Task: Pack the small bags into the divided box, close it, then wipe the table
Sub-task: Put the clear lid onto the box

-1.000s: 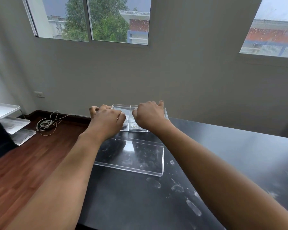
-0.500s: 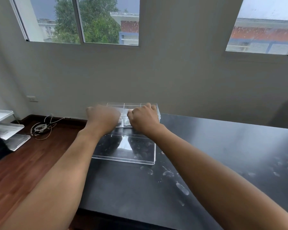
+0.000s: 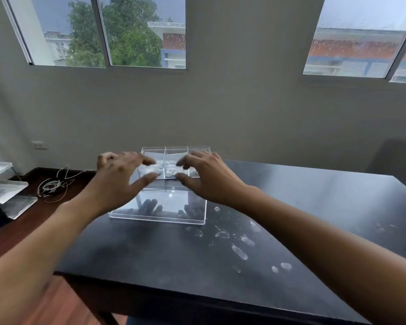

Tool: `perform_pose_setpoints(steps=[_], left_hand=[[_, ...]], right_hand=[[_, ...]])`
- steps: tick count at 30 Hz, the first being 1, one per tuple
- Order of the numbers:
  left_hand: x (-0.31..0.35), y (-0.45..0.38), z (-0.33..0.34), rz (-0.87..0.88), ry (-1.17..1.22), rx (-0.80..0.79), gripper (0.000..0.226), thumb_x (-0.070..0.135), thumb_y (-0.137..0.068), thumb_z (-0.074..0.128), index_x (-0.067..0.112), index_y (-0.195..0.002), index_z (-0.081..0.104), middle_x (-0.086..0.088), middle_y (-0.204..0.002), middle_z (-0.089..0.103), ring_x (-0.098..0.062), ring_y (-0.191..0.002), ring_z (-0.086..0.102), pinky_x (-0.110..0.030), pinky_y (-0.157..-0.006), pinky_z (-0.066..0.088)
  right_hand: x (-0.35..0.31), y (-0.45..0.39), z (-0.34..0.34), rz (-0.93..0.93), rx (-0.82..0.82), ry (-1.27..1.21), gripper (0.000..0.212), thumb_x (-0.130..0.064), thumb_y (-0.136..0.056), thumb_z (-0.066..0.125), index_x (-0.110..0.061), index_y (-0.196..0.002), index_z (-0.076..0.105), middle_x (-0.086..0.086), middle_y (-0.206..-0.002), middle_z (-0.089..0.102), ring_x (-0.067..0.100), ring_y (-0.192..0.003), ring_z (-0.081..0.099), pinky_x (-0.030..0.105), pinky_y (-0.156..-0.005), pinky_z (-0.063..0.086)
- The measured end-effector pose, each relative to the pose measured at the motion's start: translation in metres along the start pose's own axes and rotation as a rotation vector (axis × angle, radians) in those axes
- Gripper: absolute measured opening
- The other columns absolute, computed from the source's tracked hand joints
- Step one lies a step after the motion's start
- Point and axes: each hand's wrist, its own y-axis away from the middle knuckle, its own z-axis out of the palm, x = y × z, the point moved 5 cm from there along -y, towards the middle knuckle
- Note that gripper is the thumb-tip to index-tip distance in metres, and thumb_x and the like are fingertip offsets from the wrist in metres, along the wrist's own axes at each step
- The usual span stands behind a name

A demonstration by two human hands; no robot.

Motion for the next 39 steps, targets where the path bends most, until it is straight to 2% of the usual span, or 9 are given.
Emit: perform_pose_setpoints(steps=[4, 7, 15, 22, 27, 30, 32, 37, 39], left_hand=[[0.002, 0.047, 0.002, 0.108, 0.040, -0.155, 0.044, 0.080, -0.086, 0.042, 0.047, -0.106, 0.064, 0.028, -0.112, 0.062, 0.001, -0.112, 0.054, -0.038, -0.097, 0.028], [0.002, 0.064, 0.003, 0.078, 0.124, -0.118, 0.042, 0.078, -0.087, 0.043, 0.046, -0.097, 0.068, 0.029, -0.103, 0.060, 0.001, -0.099, 0.055, -0.038, -0.090, 0.033], [0.017, 0.085, -0.009, 0.122, 0.192, -0.098, 0.031, 0.075, -0.082, 0.060, 0.045, -0.088, 0.068, 0.029, -0.098, 0.063, 0.003, -0.103, 0.056, -0.033, -0.094, 0.032], [0.026, 0.096, -0.016, 0.133, 0.194, -0.140, 0.013, 0.052, -0.093, 0.058, 0.040, -0.090, 0.061, 0.028, -0.098, 0.062, 0.003, -0.101, 0.058, -0.036, -0.097, 0.035], [0.025, 0.092, -0.020, 0.092, 0.156, -0.098, 0.024, 0.061, -0.097, 0.039, 0.041, -0.091, 0.052, 0.025, -0.093, 0.056, 0.005, -0.089, 0.054, -0.030, -0.090, 0.037], [0.031, 0.075, -0.036, 0.100, 0.158, -0.070, 0.017, 0.054, -0.100, 0.038, 0.042, -0.092, 0.048, 0.024, -0.093, 0.054, 0.004, -0.087, 0.052, -0.027, -0.082, 0.035], [0.035, 0.067, -0.047, 0.098, 0.199, -0.023, 0.014, 0.051, -0.101, 0.041, 0.041, -0.093, 0.049, 0.023, -0.094, 0.054, -0.001, -0.089, 0.053, -0.027, -0.084, 0.036], [0.039, 0.050, -0.073, 0.097, 0.344, 0.080, 0.008, 0.046, -0.099, 0.052, 0.039, -0.097, 0.054, 0.018, -0.102, 0.060, -0.014, -0.097, 0.058, -0.033, -0.091, 0.041], [0.027, 0.044, -0.079, 0.026, 0.414, 0.180, 0.015, 0.049, -0.095, 0.059, 0.037, -0.103, 0.058, 0.014, -0.106, 0.063, -0.012, -0.101, 0.058, -0.029, -0.094, 0.040]], right_hand=[[0.000, 0.028, 0.001, -0.057, -0.163, 0.005, 0.036, -0.062, -0.089, 0.066, -0.031, -0.097, 0.080, -0.008, -0.103, 0.065, 0.015, -0.101, 0.059, 0.038, -0.099, 0.042], [-0.005, 0.036, 0.006, -0.053, -0.171, 0.033, 0.039, -0.067, -0.084, 0.068, -0.032, -0.097, 0.079, -0.010, -0.102, 0.061, 0.014, -0.100, 0.053, 0.036, -0.100, 0.040], [-0.031, 0.041, 0.015, 0.009, -0.196, -0.059, 0.043, -0.067, -0.095, 0.053, -0.030, -0.102, 0.075, -0.010, -0.101, 0.064, 0.011, -0.094, 0.058, 0.042, -0.104, 0.041], [-0.032, 0.048, -0.002, 0.024, -0.180, -0.135, 0.062, -0.077, -0.095, 0.034, -0.034, -0.134, 0.057, -0.011, -0.119, 0.064, 0.015, -0.115, 0.057, 0.043, -0.112, 0.037], [-0.032, 0.051, -0.019, -0.065, -0.118, -0.057, 0.075, -0.081, -0.090, 0.045, -0.038, -0.150, 0.039, -0.013, -0.129, 0.060, 0.003, -0.118, 0.055, 0.029, -0.110, 0.036], [-0.019, 0.051, -0.023, -0.031, -0.079, -0.100, 0.084, -0.087, -0.079, 0.055, -0.043, -0.148, 0.038, -0.020, -0.125, 0.061, -0.003, -0.111, 0.057, 0.024, -0.104, 0.039], [-0.009, 0.049, -0.026, -0.062, -0.030, -0.078, 0.077, -0.080, -0.079, 0.065, -0.042, -0.142, 0.047, -0.022, -0.117, 0.063, -0.003, -0.105, 0.060, 0.022, -0.098, 0.043], [0.002, 0.036, -0.046, -0.165, 0.225, -0.162, 0.010, -0.036, -0.093, 0.074, -0.028, -0.098, 0.072, -0.017, -0.095, 0.070, 0.006, -0.081, 0.066, 0.032, -0.072, 0.056], [0.003, 0.029, -0.054, -0.127, 0.308, -0.230, 0.012, -0.030, -0.091, 0.080, -0.022, -0.087, 0.071, -0.017, -0.085, 0.070, 0.007, -0.066, 0.061, 0.025, -0.062, 0.052]])
